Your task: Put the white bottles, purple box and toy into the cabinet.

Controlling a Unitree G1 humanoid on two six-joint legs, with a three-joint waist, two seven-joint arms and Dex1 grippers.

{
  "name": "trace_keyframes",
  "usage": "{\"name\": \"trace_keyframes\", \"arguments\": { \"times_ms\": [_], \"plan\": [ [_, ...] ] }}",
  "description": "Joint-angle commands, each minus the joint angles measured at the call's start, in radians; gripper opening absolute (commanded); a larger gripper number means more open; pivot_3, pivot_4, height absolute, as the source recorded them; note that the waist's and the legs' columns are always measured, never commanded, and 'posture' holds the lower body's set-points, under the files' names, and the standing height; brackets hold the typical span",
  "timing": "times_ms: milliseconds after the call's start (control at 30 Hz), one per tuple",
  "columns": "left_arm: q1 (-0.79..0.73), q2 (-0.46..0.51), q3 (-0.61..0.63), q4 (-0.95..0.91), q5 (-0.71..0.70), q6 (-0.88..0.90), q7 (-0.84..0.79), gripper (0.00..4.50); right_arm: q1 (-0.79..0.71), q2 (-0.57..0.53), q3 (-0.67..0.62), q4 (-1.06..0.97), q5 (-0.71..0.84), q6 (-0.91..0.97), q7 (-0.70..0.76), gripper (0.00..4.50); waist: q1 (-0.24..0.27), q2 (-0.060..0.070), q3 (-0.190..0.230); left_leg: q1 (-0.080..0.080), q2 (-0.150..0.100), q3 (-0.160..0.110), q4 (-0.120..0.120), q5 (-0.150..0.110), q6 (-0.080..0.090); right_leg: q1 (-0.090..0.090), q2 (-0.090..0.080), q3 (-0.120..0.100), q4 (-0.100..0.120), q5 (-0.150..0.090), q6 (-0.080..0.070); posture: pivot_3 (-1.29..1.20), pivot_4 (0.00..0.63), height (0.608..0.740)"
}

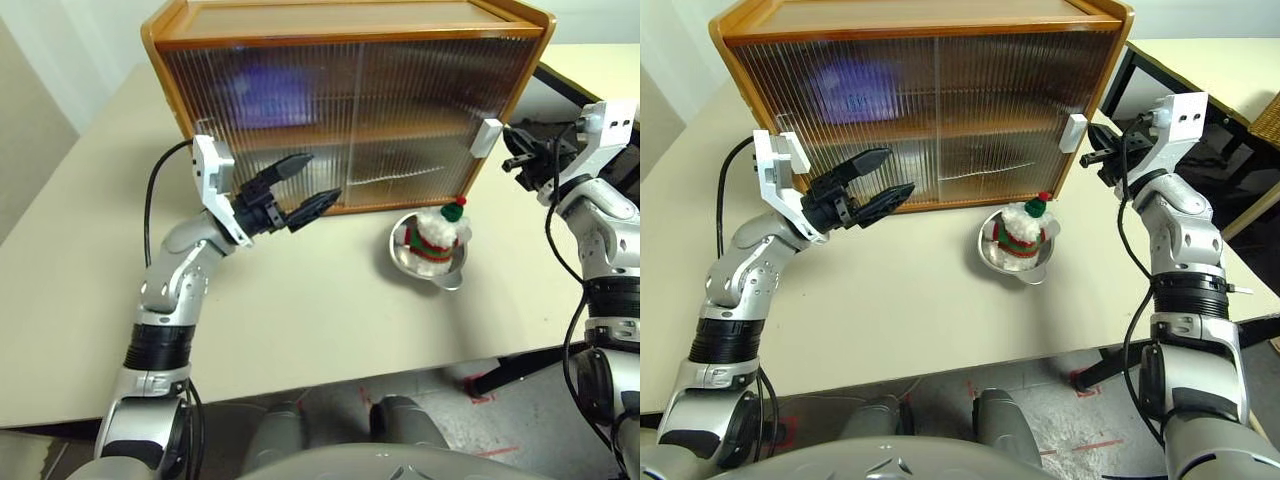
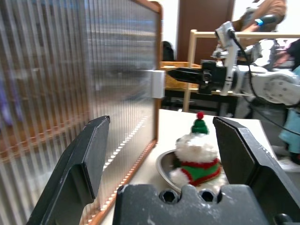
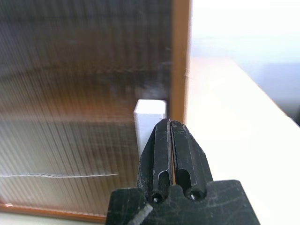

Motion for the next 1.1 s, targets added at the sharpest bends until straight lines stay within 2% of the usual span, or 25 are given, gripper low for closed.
{"name": "trace_keyframes", "arguments": {
  "times_ms": [33,700,1100],
  "plan": [
    [0.028,-0.003,-0.019,-0.025,0.024,-0.018,0.002,4.5,-0.02,-0.009,-0.014,0.038,-0.019,-0.031,-0.016,0.04,0.0,0.0,0.0,0.0,0.0,0.0,0.0,0.0,0.0,0.0,0.0,0.0,0.0,0.0,0.0,0.01,0.0,0.74],
    [0.078,-0.044,-0.032,-0.103,0.056,-0.01,0.113,4.5,-0.082,0.041,0.019,0.117,-0.046,-0.061,-0.008,0.04,0.0,0.001,0.0,0.0,0.0,0.001,0.0,0.0,0.0,0.0,0.0,0.001,0.0,0.0,0.0,0.03,0.0,0.74],
    [0.09,-0.052,-0.033,-0.13,0.047,0.018,0.148,4.5,-0.081,0.087,0.046,0.078,-0.043,-0.02,0.024,0.04,-0.002,0.001,0.0,0.001,0.0,0.001,0.0,0.0,0.0,0.0,0.0,0.001,0.001,0.001,0.0,0.03,0.0,0.74]
  ]
}}
